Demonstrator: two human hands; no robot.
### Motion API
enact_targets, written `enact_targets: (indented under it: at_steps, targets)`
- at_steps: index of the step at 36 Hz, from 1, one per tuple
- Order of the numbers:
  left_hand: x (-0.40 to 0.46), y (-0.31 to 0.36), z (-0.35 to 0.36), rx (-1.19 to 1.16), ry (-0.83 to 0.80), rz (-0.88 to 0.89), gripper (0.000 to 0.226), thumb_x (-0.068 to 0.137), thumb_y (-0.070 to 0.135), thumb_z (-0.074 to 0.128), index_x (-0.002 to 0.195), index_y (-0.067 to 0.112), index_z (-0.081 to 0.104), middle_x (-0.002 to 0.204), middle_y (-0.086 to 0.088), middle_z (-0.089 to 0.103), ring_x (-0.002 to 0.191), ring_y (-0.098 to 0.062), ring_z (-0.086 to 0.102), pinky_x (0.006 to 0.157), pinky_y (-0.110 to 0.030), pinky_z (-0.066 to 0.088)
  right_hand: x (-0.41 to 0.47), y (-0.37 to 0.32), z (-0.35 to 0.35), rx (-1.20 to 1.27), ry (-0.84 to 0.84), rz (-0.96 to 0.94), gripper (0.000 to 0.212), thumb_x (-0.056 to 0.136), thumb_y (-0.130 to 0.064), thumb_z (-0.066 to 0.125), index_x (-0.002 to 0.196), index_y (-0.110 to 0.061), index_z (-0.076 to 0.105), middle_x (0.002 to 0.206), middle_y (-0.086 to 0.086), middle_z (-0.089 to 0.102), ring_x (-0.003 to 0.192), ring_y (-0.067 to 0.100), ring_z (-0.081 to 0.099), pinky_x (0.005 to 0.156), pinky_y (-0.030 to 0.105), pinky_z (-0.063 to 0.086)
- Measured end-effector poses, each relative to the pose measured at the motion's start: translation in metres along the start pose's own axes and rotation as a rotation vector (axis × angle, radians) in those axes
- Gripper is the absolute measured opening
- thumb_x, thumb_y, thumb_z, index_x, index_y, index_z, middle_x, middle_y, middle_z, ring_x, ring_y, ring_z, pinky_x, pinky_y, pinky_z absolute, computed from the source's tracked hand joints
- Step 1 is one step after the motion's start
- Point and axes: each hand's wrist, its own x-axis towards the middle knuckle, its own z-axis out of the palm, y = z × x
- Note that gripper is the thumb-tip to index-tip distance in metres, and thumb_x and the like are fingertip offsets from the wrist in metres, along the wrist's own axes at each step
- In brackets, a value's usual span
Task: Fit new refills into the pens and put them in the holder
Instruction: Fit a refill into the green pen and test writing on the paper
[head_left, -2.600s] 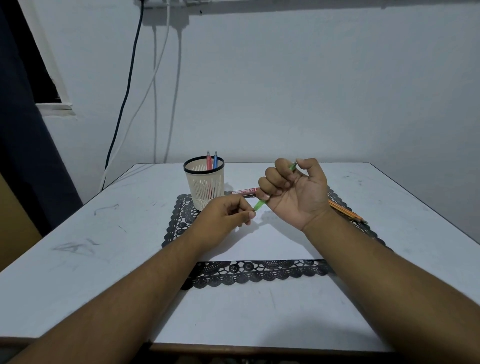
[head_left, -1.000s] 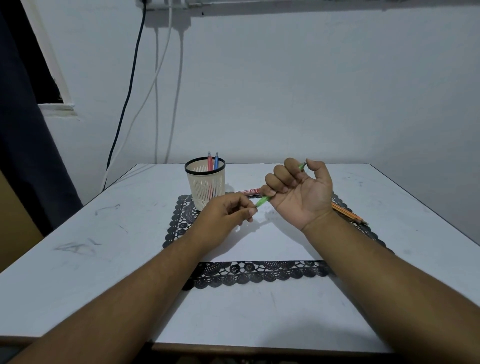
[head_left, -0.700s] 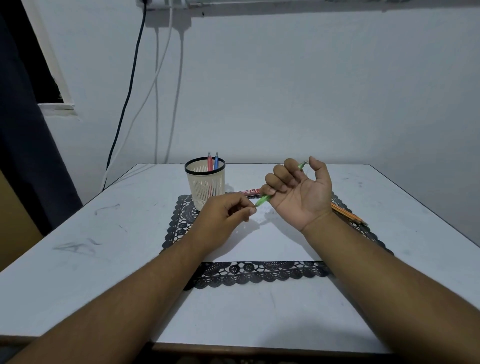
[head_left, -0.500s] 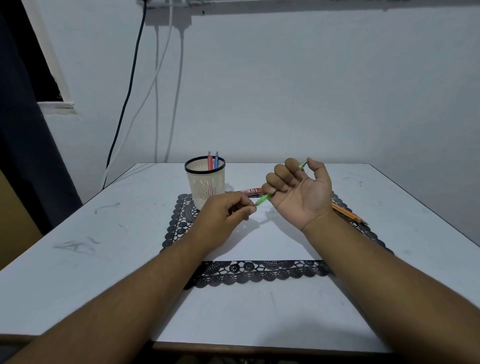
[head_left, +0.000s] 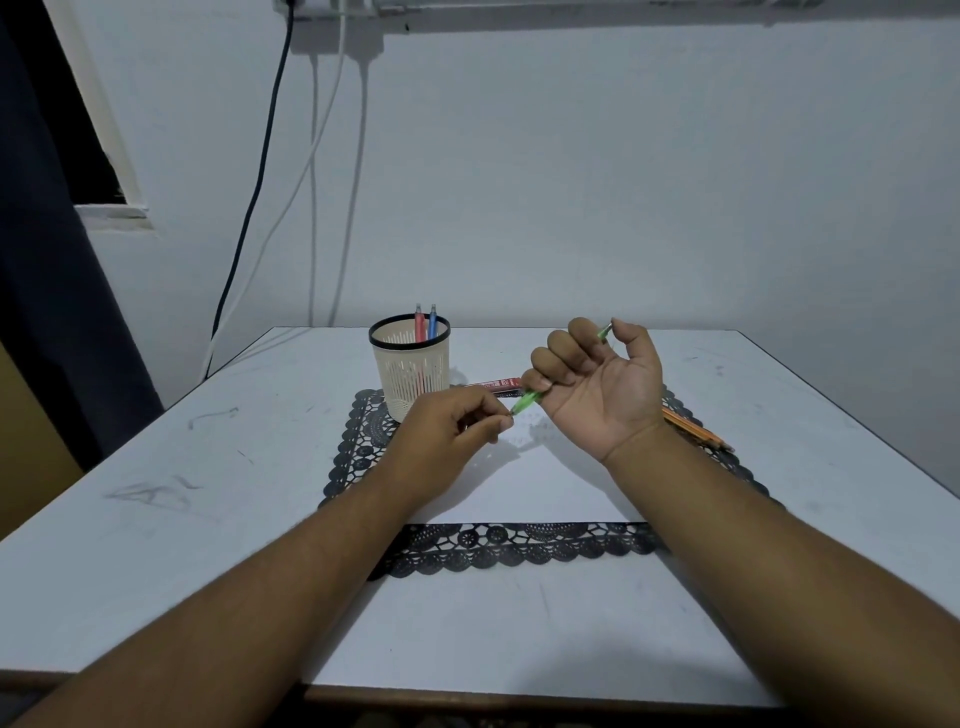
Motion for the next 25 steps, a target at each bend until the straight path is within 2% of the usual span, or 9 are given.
enact_targets:
  at_steps: [3,6,10,12,15,16,18,21,25]
  targets:
    - [-0.001,-0.001,0.000,-0.006,-0.001,-0.002,0.008,0.093,0.016,0.074,0.085,0.018,0.074,0.074,0.001,0.070,0.069,-0.030,0.059,0.063,-0.041,0.044,-0.001,0.000,0.000,0.006,-0.005,0.006,0.033,0.089,-0.040,0.044,0.074,-0.022,0.022,0.068,-0.002,0.018,0.063,0.018,0.018,0.062,0.033,0.024]
    - [0.000,-0.001,0.000,-0.003,0.003,0.011,0.010,0.093,0.015,0.074,0.084,0.020,0.073,0.073,0.002,0.069,0.067,-0.029,0.057,0.061,-0.038,0.043,-0.002,0.000,0.002,-0.010,-0.008,0.019,0.038,0.092,-0.046,0.048,0.071,-0.020,0.030,0.068,-0.001,0.022,0.064,0.018,0.022,0.063,0.034,0.027]
    - [0.000,-0.002,-0.001,0.054,0.058,0.055,0.011,0.094,0.017,0.073,0.085,0.023,0.072,0.073,0.007,0.067,0.065,-0.018,0.057,0.061,-0.034,0.043,0.001,-0.003,0.006,-0.099,0.014,0.041,0.038,0.099,-0.039,0.049,0.067,-0.018,0.044,0.064,0.000,0.039,0.063,0.020,0.041,0.070,0.035,0.044]
    - [0.000,-0.001,-0.003,0.058,0.090,0.065,0.009,0.095,0.017,0.072,0.086,0.019,0.072,0.072,0.007,0.066,0.065,-0.012,0.056,0.061,-0.030,0.043,0.003,-0.006,0.008,-0.162,0.026,0.071,0.036,0.099,-0.036,0.050,0.069,-0.016,0.050,0.068,0.004,0.052,0.071,0.025,0.057,0.081,0.041,0.054]
    - [0.002,0.002,-0.005,0.006,0.139,0.048,0.017,0.098,0.014,0.068,0.085,0.025,0.070,0.070,0.008,0.065,0.062,-0.004,0.052,0.058,-0.018,0.039,0.002,-0.012,0.009,-0.396,0.097,0.117,0.030,0.103,-0.031,0.050,0.083,-0.011,0.059,0.093,0.017,0.072,0.097,0.035,0.070,0.092,0.046,0.059]
    - [0.002,0.003,-0.005,-0.004,0.147,0.041,0.021,0.099,0.014,0.067,0.085,0.029,0.068,0.070,0.009,0.064,0.061,-0.004,0.051,0.057,-0.017,0.037,0.002,-0.013,0.009,-0.495,0.126,0.130,0.031,0.106,-0.031,0.048,0.088,-0.009,0.061,0.102,0.019,0.074,0.101,0.035,0.071,0.092,0.045,0.059]
    - [0.003,0.001,-0.006,-0.009,0.145,0.011,0.021,0.101,0.017,0.063,0.088,0.032,0.068,0.071,0.009,0.064,0.059,-0.006,0.048,0.055,-0.020,0.036,0.002,-0.019,0.007,-0.634,0.172,0.139,0.033,0.109,-0.033,0.046,0.095,-0.008,0.063,0.110,0.020,0.075,0.093,0.032,0.073,0.083,0.042,0.061]
    - [0.004,-0.005,-0.007,-0.036,0.136,-0.077,0.017,0.103,0.016,0.059,0.102,0.027,0.071,0.076,0.007,0.068,0.061,-0.022,0.050,0.055,-0.025,0.037,0.004,-0.035,0.003,-0.619,0.252,0.046,0.035,0.110,-0.035,0.045,0.099,-0.006,0.062,0.111,0.024,0.074,0.074,0.028,0.073,0.065,0.038,0.063]
    - [0.005,-0.010,-0.010,-0.037,0.123,-0.172,0.018,0.102,0.012,0.059,0.108,0.024,0.071,0.082,0.000,0.069,0.070,-0.010,0.056,0.060,-0.015,0.042,0.007,-0.065,-0.012,-0.493,0.399,-0.109,0.028,0.108,-0.031,0.051,0.094,-0.008,0.061,0.103,0.020,0.076,0.077,0.028,0.074,0.074,0.039,0.063]
